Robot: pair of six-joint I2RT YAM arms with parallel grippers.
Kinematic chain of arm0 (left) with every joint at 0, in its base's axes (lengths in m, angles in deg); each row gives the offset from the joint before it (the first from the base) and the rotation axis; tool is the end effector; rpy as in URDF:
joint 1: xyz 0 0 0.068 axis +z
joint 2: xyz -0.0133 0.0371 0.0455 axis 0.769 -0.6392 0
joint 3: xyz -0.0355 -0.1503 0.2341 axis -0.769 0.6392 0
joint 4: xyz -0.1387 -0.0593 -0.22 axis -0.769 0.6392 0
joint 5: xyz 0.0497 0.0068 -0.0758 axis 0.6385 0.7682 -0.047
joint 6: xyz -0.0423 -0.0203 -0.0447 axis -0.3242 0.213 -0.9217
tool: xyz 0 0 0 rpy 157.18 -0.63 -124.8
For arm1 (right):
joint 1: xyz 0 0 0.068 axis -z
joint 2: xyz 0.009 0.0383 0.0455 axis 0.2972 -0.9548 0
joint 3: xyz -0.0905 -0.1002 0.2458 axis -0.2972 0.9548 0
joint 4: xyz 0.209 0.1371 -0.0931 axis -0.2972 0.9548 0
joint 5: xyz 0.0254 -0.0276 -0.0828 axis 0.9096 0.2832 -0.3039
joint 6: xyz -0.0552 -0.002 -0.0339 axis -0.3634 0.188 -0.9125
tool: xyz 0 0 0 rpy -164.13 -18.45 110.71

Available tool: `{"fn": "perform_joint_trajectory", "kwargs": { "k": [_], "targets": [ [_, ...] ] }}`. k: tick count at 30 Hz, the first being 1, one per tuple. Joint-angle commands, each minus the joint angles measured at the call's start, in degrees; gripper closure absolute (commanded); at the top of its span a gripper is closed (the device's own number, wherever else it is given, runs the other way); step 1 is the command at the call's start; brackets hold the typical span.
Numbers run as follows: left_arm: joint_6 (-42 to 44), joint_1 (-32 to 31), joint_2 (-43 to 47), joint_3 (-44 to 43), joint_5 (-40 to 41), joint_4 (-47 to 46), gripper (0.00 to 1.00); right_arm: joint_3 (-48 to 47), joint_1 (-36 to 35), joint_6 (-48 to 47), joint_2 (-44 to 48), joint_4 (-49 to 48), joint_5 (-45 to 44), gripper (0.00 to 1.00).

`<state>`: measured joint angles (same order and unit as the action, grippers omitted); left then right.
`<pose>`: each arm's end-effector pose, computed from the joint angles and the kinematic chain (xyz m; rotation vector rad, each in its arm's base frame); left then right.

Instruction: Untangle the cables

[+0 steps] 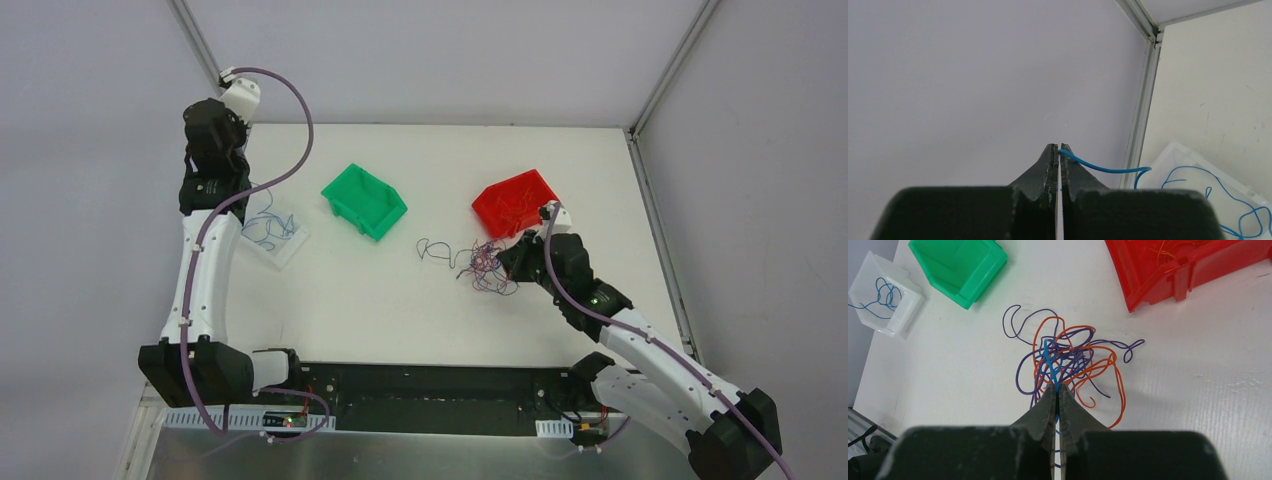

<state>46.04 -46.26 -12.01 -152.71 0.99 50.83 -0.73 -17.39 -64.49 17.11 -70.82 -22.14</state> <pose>0.2947 0.0411 0.4505 0.2089 1.6856 0.9257 0.1767 0.1163 0.2586 -0.2347 1.9212 0.5170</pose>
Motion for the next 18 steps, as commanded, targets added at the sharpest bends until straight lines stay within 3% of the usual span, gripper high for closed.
{"fn": "perform_joint_trajectory", "kwargs": {
  "k": [1, 9, 14, 18],
  "targets": [
    [2.13, 1.02, -0.93, -2.56, 1.83, -2.34, 1.00, -2.59, 0.19, -0.58, -0.28, -0.47, 1.23, 1.00],
    [-2.24, 2.02, -1.28, -0.06, -1.44, -2.88, 1.00, -2.25, 0.19, -0.05, -0.43, -0.39, 1.35, 1.00],
    [-12.87, 3.04, 0.07, 7.40, -6.80, -3.13, 1.00, -1.91, 0.20, 0.90, -0.65, -1.05, 1.34, 1.00],
    [-15.69, 3.14, 0.12, 12.59, -5.52, -4.19, 1.00, -2.63, 0.22, 0.37, -1.05, -1.49, 1.90, 1.00]
  ]
}}
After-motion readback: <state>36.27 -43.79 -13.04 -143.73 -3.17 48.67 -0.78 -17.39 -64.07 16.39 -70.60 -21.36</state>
